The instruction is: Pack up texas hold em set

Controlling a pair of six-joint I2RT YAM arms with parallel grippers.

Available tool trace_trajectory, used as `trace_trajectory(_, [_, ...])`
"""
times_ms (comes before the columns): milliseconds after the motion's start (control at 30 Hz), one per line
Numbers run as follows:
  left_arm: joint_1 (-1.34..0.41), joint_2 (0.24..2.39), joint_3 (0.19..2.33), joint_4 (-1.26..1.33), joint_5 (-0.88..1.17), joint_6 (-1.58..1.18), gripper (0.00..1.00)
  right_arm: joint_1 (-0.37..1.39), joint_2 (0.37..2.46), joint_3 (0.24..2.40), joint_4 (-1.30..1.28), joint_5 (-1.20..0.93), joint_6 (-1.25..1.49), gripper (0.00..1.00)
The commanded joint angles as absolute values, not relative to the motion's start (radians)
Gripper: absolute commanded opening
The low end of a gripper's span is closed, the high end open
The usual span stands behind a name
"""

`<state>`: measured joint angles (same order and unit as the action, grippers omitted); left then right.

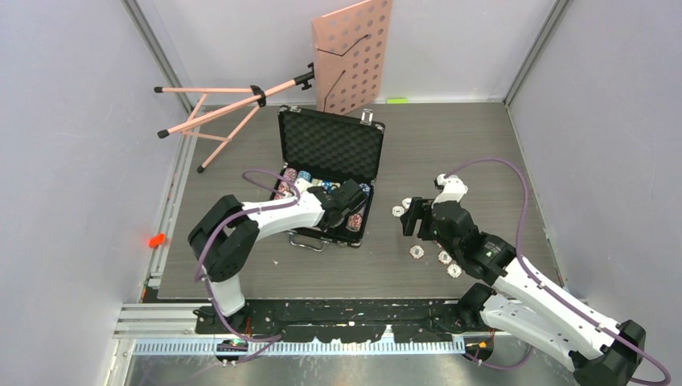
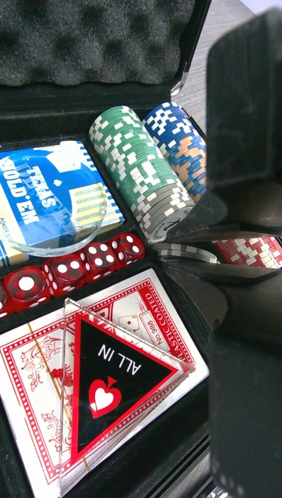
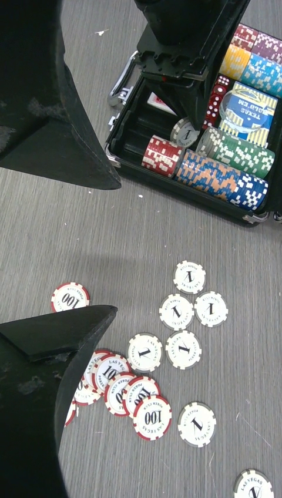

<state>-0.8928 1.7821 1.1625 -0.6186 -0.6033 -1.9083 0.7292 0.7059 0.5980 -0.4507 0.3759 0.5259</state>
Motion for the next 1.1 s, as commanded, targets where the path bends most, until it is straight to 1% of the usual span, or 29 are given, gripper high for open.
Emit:
trace_trajectory(0, [-0.894,1.725,1.163,-0.611,-0.665,-1.927,0.22,0.726,0.719,0.612,-0.437,0.378,0.522,0.77])
trace_trajectory(233, [-0.893,1.683,1.142,-0.602,-0.680,-1.912,0.20,0.723,0.728,0.616,-0.437,0.367,0.532,0.77])
trace_trajectory(500, [-0.893,1.700,1.135,-0.568,-0.637,-1.900,0.18,0.723,0.725,0.612,-0.437,0.357,0.540,0.77])
trace_trajectory(667, [-0.893,1.658,1.133,-0.605,-0.701,-1.842,0.18,0.724,0.725,0.621,-0.451,0.356,0.539,0.77])
trace_trajectory(733, [-0.894,1.629,1.122,-0.616,-0.720,-1.795,0.20,0.722,0.728,0.626,-0.457,0.352,0.541,0.77])
trace_trajectory(800, [-0.890,1.596,1.094,-0.597,-0.723,-1.715,0.25,0.722,0.735,0.632,-0.468,0.347,0.544,0.77])
trace_trajectory(900, [-0.875,1.533,1.022,-0.541,-0.693,-1.571,0.27,0.722,0.730,0.631,-0.472,0.343,0.546,0.77])
trace_trajectory(933, [-0.862,1.497,0.988,-0.470,-0.653,-1.451,0.25,0.722,0.724,0.630,-0.472,0.343,0.546,0.77])
trace_trajectory(967, [-0.846,1.471,0.960,-0.401,-0.605,-1.321,0.19,0.721,0.722,0.628,-0.472,0.343,0.547,0.77])
trace_trajectory(1033, [-0.818,1.433,0.926,-0.374,-0.531,-1.209,0.03,0.722,0.716,0.626,-0.472,0.343,0.548,0.77])
trace_trajectory(1067, [-0.801,1.419,0.911,-0.363,-0.493,-1.167,0.00,0.722,0.715,0.626,-0.474,0.343,0.548,0.77])
